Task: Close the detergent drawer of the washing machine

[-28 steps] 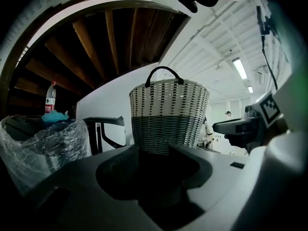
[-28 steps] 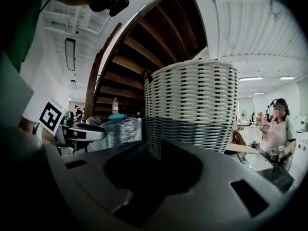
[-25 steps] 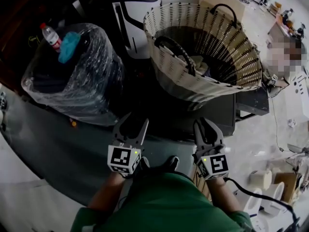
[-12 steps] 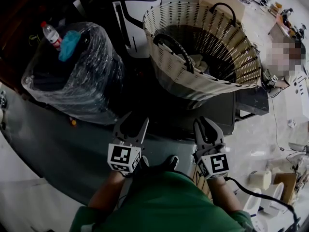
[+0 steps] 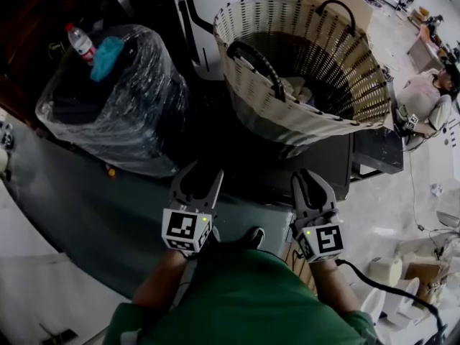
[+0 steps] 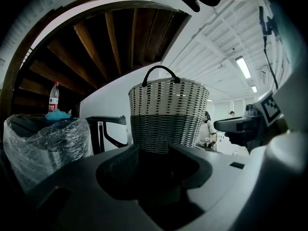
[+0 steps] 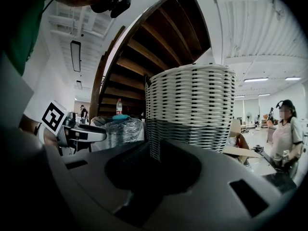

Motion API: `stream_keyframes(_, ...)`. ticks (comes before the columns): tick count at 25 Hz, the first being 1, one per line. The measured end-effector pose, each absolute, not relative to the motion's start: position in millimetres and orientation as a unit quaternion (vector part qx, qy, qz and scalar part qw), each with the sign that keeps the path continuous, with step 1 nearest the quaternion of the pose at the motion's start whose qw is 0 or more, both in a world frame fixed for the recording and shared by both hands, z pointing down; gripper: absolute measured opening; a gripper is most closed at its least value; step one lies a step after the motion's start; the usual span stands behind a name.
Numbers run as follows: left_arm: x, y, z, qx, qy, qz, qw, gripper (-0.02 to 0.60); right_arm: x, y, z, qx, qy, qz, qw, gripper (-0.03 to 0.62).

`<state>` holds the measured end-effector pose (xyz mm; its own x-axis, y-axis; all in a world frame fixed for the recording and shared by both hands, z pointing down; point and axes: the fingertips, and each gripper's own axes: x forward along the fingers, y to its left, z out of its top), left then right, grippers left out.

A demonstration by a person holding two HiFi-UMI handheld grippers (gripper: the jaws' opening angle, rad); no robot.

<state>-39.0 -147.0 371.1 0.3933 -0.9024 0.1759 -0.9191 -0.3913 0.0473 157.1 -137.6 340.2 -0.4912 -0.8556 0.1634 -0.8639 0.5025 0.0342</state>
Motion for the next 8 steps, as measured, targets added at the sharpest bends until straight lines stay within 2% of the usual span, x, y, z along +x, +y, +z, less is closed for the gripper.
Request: stream_keyframes(8, -29.1, -142.0, 372.5, 0.822, -0.561, 0.069, 0.068, 0.204, 165.5, -138.9, 341.5, 0.485, -0.870, 0.034, 0.082, 0.084)
